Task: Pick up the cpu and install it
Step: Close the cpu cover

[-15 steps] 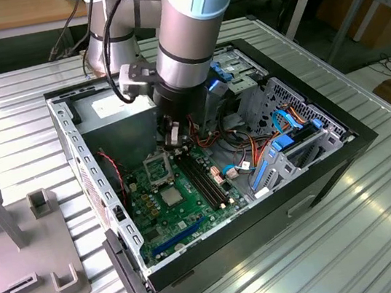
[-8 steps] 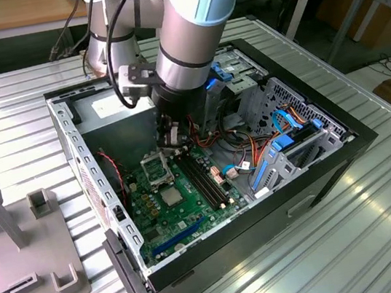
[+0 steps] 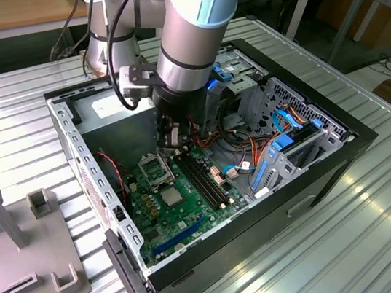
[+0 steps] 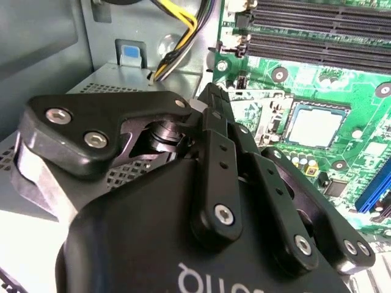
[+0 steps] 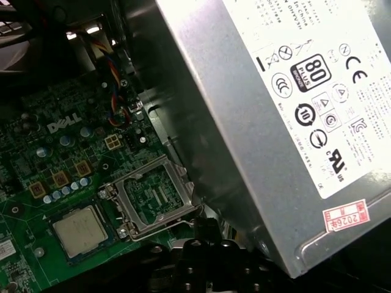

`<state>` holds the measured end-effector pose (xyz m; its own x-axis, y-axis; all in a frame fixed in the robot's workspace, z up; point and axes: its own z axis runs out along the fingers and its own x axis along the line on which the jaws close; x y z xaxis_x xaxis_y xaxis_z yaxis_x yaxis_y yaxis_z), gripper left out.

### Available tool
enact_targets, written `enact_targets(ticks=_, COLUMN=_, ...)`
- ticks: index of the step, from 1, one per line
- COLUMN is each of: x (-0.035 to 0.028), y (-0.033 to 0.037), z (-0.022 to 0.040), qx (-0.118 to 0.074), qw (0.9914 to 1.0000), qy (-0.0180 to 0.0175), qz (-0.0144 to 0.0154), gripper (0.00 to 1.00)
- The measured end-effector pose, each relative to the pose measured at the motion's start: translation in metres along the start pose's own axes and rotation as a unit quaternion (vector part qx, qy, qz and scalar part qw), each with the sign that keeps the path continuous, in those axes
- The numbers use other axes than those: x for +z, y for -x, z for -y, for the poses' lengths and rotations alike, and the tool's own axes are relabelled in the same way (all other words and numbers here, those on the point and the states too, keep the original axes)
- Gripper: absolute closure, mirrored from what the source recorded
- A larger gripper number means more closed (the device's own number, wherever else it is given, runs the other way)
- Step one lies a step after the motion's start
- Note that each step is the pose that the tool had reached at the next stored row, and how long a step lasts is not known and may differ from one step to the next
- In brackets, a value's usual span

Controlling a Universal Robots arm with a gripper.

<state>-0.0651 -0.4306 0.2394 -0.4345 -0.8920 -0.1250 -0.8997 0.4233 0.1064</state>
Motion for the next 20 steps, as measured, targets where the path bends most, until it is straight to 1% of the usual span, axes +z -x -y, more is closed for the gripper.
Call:
enact_targets(ticks=2, x=0.0018, y=0.0001, z=0.0010, qx=0.005, qw=0.99999, qy=-0.0009, qz=-0.0002, gripper=0.89)
enact_targets(ticks=5, x=0.0066, y=0.0001, z=0.0027, qx=0.013, qw=0.99991, qy=-0.0020, qz=0.0006, gripper=0.89)
enact_targets(ticks=8, x=0.0110, y=0.0021, z=0.0087, qx=0.015, qw=0.99989, qy=-0.0022, qz=0.0008, gripper=0.89)
enact_targets(ticks=10, x=0.0122, y=0.0026, z=0.0102, qx=0.014, qw=0.99990, qy=-0.0025, qz=0.0006, gripper=0.89)
enact_targets(ticks=12, x=0.0128, y=0.0026, z=0.0103, qx=0.014, qw=0.99990, qy=-0.0039, qz=-0.0017, gripper=0.89)
enact_targets(ticks=14, x=0.0130, y=0.0025, z=0.0104, qx=0.014, qw=0.99990, qy=-0.0044, qz=-0.0025, gripper=0.89)
enact_targets(ticks=15, x=0.0132, y=0.0025, z=0.0104, qx=0.014, qw=0.99989, qy=-0.0051, qz=-0.0037, gripper=0.89)
enact_targets(ticks=16, x=0.0134, y=0.0024, z=0.0104, qx=0.014, qw=0.99987, qy=-0.0060, qz=-0.0056, gripper=0.89)
enact_targets(ticks=17, x=0.0134, y=0.0025, z=0.0105, qx=0.014, qw=0.99987, qy=-0.0063, qz=-0.0063, gripper=0.89)
enact_targets(ticks=19, x=0.0135, y=0.0024, z=0.0105, qx=0.014, qw=0.99986, qy=-0.0064, qz=-0.0066, gripper=0.89)
enact_targets(ticks=20, x=0.0137, y=0.0024, z=0.0105, qx=0.014, qw=0.99987, qy=-0.0063, qz=-0.0062, gripper=0.89)
